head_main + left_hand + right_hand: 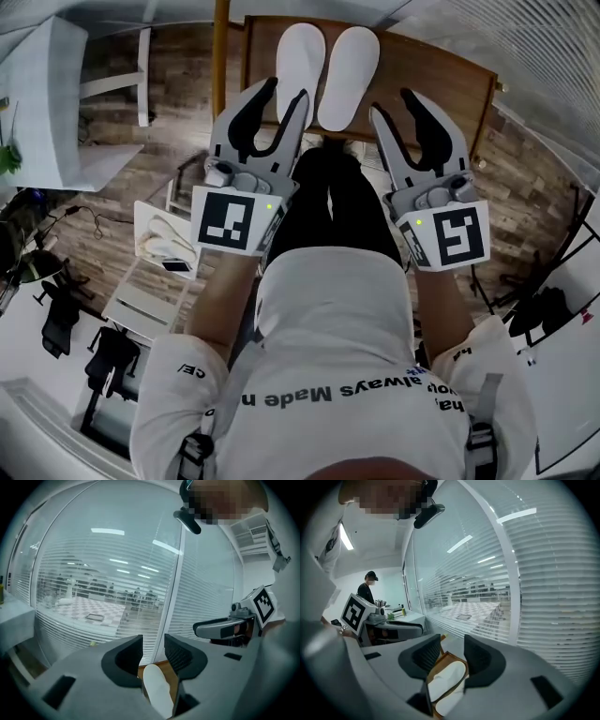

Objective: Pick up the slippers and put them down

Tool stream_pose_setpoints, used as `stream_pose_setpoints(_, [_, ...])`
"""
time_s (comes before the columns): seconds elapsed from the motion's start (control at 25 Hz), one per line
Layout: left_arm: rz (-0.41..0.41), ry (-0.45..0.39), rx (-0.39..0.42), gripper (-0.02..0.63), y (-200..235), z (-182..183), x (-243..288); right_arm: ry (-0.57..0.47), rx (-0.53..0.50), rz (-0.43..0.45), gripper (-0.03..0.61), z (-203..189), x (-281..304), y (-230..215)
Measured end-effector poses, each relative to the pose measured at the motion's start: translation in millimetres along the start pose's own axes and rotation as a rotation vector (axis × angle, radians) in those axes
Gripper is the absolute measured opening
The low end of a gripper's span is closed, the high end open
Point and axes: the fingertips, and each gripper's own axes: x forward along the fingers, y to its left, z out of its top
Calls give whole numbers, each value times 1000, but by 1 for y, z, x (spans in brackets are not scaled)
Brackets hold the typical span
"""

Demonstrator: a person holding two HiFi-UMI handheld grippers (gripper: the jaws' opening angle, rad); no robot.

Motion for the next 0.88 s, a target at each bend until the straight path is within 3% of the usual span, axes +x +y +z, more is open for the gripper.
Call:
stream_pose_setpoints(0.32, [28, 104, -1, 149, 33, -96, 41, 77, 36, -27, 174, -93, 52, -19])
stream_pose_setpoints(0.52, [51, 140, 14, 180, 49, -144, 63, 105, 48, -59, 189, -139, 74, -37])
stream_pose_setpoints(0.88, [73, 286, 41, 238, 68, -221, 92, 180, 66, -84, 213, -209, 113, -47])
